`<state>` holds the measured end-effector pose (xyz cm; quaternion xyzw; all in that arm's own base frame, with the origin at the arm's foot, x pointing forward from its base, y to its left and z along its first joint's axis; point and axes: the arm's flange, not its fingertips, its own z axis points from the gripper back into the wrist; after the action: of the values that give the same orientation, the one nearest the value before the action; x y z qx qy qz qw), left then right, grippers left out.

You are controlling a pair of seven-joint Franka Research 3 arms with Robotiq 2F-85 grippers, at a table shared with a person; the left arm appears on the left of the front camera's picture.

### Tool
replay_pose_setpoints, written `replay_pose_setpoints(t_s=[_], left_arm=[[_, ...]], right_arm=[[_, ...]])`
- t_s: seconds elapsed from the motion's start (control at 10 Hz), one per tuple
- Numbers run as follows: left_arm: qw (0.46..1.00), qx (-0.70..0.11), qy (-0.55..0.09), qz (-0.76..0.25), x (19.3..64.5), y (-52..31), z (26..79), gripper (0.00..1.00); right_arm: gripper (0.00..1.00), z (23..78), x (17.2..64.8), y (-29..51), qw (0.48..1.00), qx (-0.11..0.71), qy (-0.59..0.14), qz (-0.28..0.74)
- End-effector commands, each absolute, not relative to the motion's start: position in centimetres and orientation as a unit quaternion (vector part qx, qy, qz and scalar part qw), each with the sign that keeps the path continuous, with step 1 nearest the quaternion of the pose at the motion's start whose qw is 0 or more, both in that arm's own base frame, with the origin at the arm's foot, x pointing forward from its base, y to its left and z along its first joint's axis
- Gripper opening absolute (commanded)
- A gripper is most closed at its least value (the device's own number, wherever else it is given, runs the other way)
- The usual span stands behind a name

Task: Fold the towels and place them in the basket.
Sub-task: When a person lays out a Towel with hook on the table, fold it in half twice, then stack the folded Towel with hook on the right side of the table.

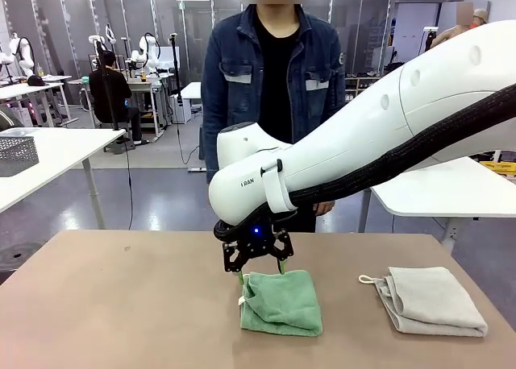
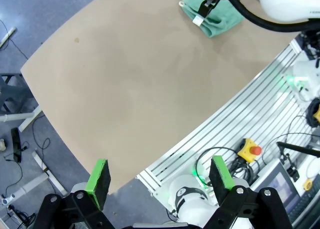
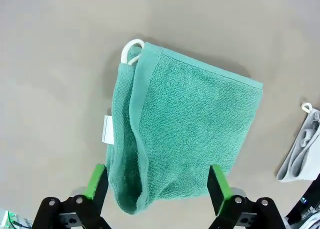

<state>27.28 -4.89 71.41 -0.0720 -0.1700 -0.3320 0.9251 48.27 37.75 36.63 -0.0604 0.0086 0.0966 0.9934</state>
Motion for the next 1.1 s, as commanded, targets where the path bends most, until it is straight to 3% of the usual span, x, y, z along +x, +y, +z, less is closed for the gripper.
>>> replay_pose_setpoints(t_s=[0.0,0.5,0.8,1.0], left_arm=[[0.922,-0.069,-0.180,-0.336,27.4,-4.8,71.2,1.00],[0.922,-0.069,-0.180,-0.336,27.4,-4.8,71.2,1.00],[0.922,-0.069,-0.180,-0.336,27.4,-4.8,71.2,1.00],[0.922,-0.069,-0.180,-0.336,27.4,-4.8,71.2,1.00]], right_arm=[[1.00,36.5,48.3,37.9,0.993,-0.073,0.004,0.088],[1.00,36.6,48.3,37.7,0.993,-0.061,0.009,0.097],[1.00,42.5,42.7,30.1,0.996,0.040,-0.029,0.069],[1.00,41.9,43.0,24.9,0.992,0.118,-0.023,0.048]])
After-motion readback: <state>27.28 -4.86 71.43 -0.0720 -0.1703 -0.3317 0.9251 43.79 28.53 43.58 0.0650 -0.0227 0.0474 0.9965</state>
